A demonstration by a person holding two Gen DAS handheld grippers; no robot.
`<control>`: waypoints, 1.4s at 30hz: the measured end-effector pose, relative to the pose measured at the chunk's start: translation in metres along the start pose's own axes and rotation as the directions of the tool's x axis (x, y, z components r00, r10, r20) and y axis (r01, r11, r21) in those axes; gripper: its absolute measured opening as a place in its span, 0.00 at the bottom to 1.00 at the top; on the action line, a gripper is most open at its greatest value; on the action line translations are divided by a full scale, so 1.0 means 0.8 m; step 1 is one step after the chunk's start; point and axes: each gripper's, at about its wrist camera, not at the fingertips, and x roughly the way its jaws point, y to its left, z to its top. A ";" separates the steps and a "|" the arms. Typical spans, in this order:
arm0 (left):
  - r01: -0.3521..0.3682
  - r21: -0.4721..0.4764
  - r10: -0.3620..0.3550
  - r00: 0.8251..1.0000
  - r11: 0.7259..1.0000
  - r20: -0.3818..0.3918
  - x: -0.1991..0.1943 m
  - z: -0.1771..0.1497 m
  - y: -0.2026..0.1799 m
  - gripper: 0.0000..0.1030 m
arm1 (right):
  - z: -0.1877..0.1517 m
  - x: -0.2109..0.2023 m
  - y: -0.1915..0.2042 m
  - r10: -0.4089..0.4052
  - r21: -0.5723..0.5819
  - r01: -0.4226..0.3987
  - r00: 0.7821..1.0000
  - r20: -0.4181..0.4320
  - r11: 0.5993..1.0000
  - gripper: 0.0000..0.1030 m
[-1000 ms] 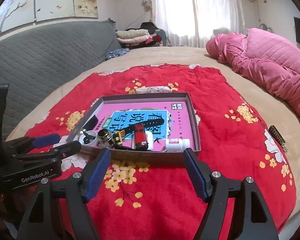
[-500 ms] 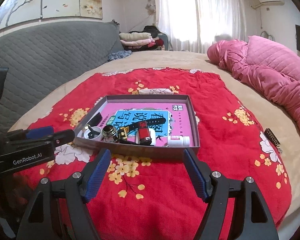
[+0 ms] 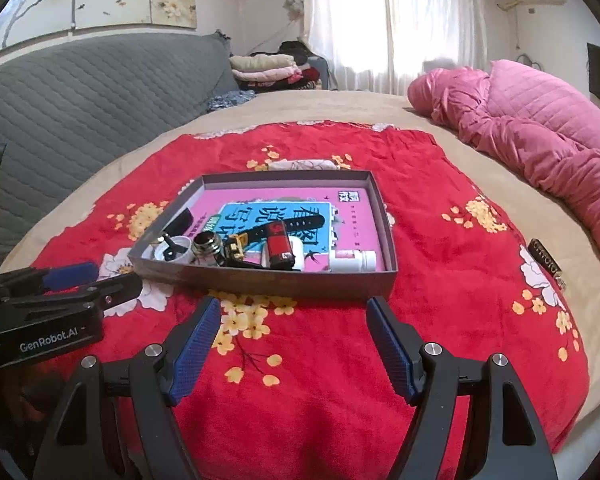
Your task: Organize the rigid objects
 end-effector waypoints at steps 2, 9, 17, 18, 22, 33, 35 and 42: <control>-0.002 -0.004 0.002 1.000 1.000 -0.005 0.005 -0.001 0.002 0.61 | -0.001 0.004 0.000 -0.005 0.000 0.005 1.000 -0.005 1.000 0.74; -0.002 -0.001 0.002 1.000 1.000 -0.020 0.019 -0.007 0.003 0.60 | -0.005 0.021 -0.003 -0.018 -0.007 0.018 1.000 -0.026 1.000 0.74; -0.012 -0.006 0.012 0.999 1.000 -0.050 0.034 -0.012 0.003 0.61 | -0.007 0.039 0.004 -0.042 -0.032 0.042 0.999 -0.023 0.999 0.74; -0.013 -0.007 0.013 0.999 1.000 -0.050 0.034 -0.012 0.004 0.61 | -0.007 0.040 0.005 -0.040 -0.033 0.040 0.999 -0.022 0.999 0.74; -0.004 -0.016 0.003 0.998 1.000 -0.056 0.035 -0.014 0.005 0.61 | -0.009 0.039 0.006 -0.036 -0.037 0.036 0.999 -0.019 0.999 0.74; -0.002 -0.014 0.001 0.997 1.000 -0.073 0.036 -0.018 0.002 0.61 | -0.009 0.039 0.006 -0.030 -0.037 0.029 0.999 -0.026 0.999 0.74; -0.001 -0.013 0.000 0.997 1.000 -0.077 0.037 -0.019 0.002 0.61 | -0.010 0.040 0.006 -0.030 -0.035 0.029 0.999 -0.030 0.999 0.74; -0.004 -0.008 0.004 0.996 1.000 -0.087 0.039 -0.021 0.000 0.61 | -0.012 0.042 0.003 -0.031 -0.023 0.030 0.999 -0.039 0.999 0.74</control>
